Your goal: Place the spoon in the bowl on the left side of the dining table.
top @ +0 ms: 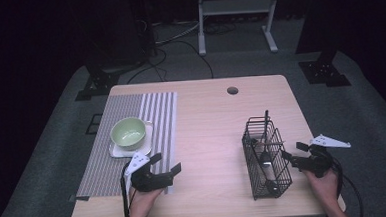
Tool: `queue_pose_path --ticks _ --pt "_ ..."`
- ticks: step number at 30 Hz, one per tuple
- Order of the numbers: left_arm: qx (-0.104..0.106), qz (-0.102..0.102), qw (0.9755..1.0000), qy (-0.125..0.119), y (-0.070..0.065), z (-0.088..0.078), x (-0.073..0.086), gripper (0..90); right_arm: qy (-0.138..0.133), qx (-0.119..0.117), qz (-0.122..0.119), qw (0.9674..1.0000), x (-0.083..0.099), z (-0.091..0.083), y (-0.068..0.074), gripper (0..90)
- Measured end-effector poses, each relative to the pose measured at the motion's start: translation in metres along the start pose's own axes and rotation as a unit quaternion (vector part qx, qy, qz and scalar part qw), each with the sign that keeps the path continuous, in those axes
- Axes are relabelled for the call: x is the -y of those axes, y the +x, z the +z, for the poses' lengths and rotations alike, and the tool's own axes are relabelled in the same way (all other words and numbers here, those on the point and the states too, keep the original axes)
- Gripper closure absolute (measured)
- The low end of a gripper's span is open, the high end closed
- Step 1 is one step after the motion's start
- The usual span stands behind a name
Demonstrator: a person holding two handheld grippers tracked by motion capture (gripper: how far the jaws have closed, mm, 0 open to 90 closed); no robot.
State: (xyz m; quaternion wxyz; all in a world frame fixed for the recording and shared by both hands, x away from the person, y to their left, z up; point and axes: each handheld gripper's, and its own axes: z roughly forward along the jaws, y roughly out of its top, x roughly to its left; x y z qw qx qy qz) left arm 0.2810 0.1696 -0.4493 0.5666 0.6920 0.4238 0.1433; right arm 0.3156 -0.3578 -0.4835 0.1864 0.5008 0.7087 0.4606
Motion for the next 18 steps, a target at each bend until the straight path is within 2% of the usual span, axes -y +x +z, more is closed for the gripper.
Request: queue_pose_path --ticks 6,9,18 --pt "0.006 0.003 1.0000 -0.003 -0.005 0.001 -0.001 9.0 -0.002 0.001 0.000 1.0000 0.000 0.000 0.000 18.2" --pt "0.006 0.016 0.9998 -0.002 -0.009 0.003 -0.003 9.0 -0.001 0.002 0.000 1.0000 0.000 0.000 0.000 18.2" --pt "0.007 0.016 0.9998 -0.002 -0.012 0.005 -0.005 9.0 -0.002 0.000 0.004 1.0000 0.000 0.000 -0.001 18.2"
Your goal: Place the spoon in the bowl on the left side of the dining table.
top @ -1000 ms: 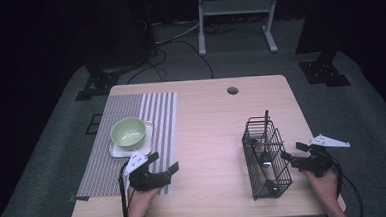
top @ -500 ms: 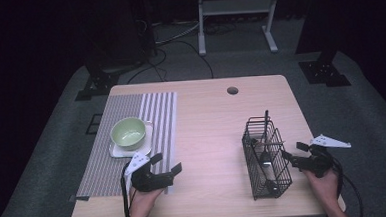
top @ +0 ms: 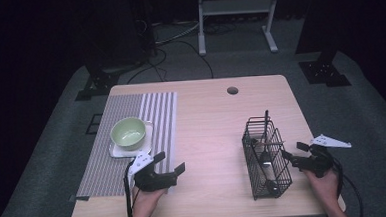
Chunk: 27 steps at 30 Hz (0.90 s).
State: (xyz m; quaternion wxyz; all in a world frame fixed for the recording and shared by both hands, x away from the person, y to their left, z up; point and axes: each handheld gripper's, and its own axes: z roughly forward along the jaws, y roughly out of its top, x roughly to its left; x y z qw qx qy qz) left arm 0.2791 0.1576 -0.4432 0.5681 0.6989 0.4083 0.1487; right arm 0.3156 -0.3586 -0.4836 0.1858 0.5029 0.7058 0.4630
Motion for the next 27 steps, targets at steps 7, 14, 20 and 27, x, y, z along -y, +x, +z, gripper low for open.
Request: queue_pose_path --ticks 7,14,20,27 --pt "0.009 0.001 1.0000 0.001 -0.006 0.006 -0.001 8.9 0.000 0.002 0.001 1.0000 0.000 0.000 0.000 18.1" --pt "0.027 -0.001 0.9996 0.006 -0.015 0.013 -0.005 8.9 0.002 0.006 0.000 1.0000 0.000 0.000 0.000 17.4" --pt "0.038 0.000 0.9993 0.004 -0.022 0.017 -0.011 8.9 0.002 0.009 0.001 1.0000 0.000 0.000 0.001 16.8" --pt "0.057 0.005 0.9984 0.000 -0.033 0.027 -0.021 8.9 0.000 0.010 0.002 1.0000 0.000 0.000 0.000 15.9"
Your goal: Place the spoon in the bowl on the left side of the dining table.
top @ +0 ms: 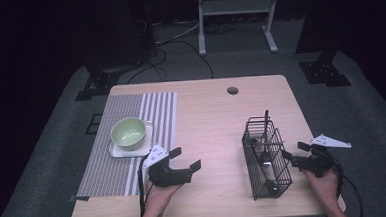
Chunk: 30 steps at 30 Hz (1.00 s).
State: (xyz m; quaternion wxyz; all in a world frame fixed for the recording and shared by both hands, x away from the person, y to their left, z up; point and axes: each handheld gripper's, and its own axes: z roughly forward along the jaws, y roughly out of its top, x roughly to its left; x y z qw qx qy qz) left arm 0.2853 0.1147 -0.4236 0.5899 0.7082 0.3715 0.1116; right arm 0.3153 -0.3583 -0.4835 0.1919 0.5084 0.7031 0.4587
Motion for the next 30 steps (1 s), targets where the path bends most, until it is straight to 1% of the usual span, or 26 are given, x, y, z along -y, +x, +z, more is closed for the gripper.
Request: queue_pose_path --ticks 1,3,4,5,7,8,9,10,11,13,14,15,19,22,25,28,30 --pt "0.003 0.001 1.0000 0.000 -0.002 0.003 -0.001 8.9 -0.001 0.000 0.001 1.0000 0.000 0.000 0.000 15.9" --pt "0.015 0.000 0.9999 0.001 -0.008 0.010 -0.002 8.9 -0.003 0.000 0.002 1.0000 0.000 0.000 0.000 15.9" --pt "0.015 0.000 0.9999 0.001 -0.008 0.010 -0.002 8.9 -0.002 0.000 0.001 1.0000 0.000 0.000 0.000 15.9" --pt "0.027 -0.008 0.9996 0.001 -0.013 0.015 -0.003 8.9 -0.002 0.000 0.001 1.0000 0.000 0.000 0.000 15.9" --pt "0.035 -0.004 0.9994 0.002 -0.020 0.019 -0.005 8.9 -0.002 0.000 0.000 1.0000 0.000 0.000 0.000 15.9" --pt "0.035 -0.004 0.9994 0.002 -0.020 0.019 -0.005 8.9 -0.002 0.000 0.000 1.0000 0.000 0.000 0.000 15.9" --pt "0.046 -0.002 0.9990 0.000 -0.027 0.022 -0.007 8.9 -0.002 -0.001 0.000 1.0000 0.000 0.000 0.000 15.9" --pt "0.048 0.003 0.9988 0.000 -0.031 0.023 -0.008 8.9 -0.002 -0.001 0.000 1.0000 0.000 0.000 0.000 15.9" --pt "0.048 0.003 0.9988 0.000 -0.031 0.023 -0.008 8.9 -0.002 -0.001 0.000 1.0000 0.000 0.000 0.000 16.0" --pt "0.059 0.012 0.9982 0.000 -0.039 0.027 -0.012 8.9 -0.002 -0.002 -0.001 1.0000 0.000 0.000 0.000 16.0" --pt "0.060 0.016 0.9981 0.000 -0.041 0.029 -0.014 8.9 -0.002 -0.002 -0.002 1.0000 0.000 0.000 0.000 16.0" --pt "0.062 0.017 0.9980 0.000 -0.043 0.031 -0.015 8.9 -0.002 -0.002 -0.002 1.0000 0.000 0.000 0.000 16.0" --pt "0.070 0.016 0.9974 -0.001 -0.049 0.040 -0.019 8.9 -0.001 -0.002 -0.002 1.0000 0.000 0.000 0.000 16.0" --pt "0.073 0.017 0.9972 0.001 -0.051 0.043 -0.020 8.9 -0.001 -0.002 -0.001 1.0000 0.000 0.000 0.000 16.0" --pt "0.070 0.030 0.9971 0.004 -0.055 0.048 -0.021 8.9 0.000 -0.003 -0.001 1.0000 0.000 0.000 0.000 16.0" --pt "0.073 0.025 0.9970 0.003 -0.058 0.053 -0.021 8.9 0.000 -0.003 -0.002 1.0000 0.000 0.000 0.000 16.0" --pt "0.075 0.026 0.9968 0.004 -0.060 0.056 -0.022 8.9 -0.001 -0.004 -0.002 1.0000 0.000 0.000 0.000 16.0"
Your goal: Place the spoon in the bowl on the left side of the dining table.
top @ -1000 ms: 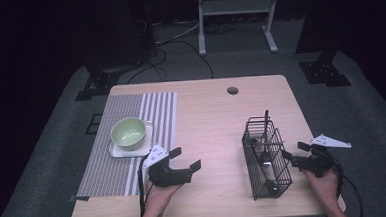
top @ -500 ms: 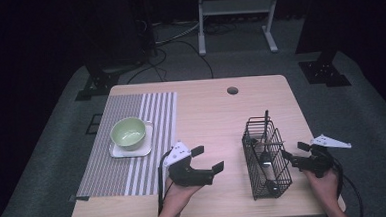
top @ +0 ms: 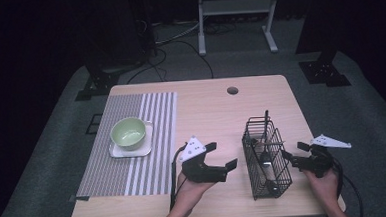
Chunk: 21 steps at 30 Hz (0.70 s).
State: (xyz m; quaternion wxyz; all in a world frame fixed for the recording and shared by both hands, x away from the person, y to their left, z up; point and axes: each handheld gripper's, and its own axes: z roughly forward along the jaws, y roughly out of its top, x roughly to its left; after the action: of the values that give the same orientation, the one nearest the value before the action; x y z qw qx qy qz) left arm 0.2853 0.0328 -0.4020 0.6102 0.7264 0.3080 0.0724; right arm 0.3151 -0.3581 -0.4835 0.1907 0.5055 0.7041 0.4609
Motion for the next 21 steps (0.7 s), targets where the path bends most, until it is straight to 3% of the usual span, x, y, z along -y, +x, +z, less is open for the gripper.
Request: queue_pose_path --ticks 9,21 --pt "0.009 0.004 0.9999 0.003 -0.008 0.011 -0.005 8.9 0.000 0.000 0.001 1.0000 0.000 0.000 0.000 16.0" --pt "0.007 -0.007 0.9999 0.008 -0.012 0.027 -0.010 8.9 -0.001 0.000 0.001 1.0000 0.000 0.000 0.000 16.0"
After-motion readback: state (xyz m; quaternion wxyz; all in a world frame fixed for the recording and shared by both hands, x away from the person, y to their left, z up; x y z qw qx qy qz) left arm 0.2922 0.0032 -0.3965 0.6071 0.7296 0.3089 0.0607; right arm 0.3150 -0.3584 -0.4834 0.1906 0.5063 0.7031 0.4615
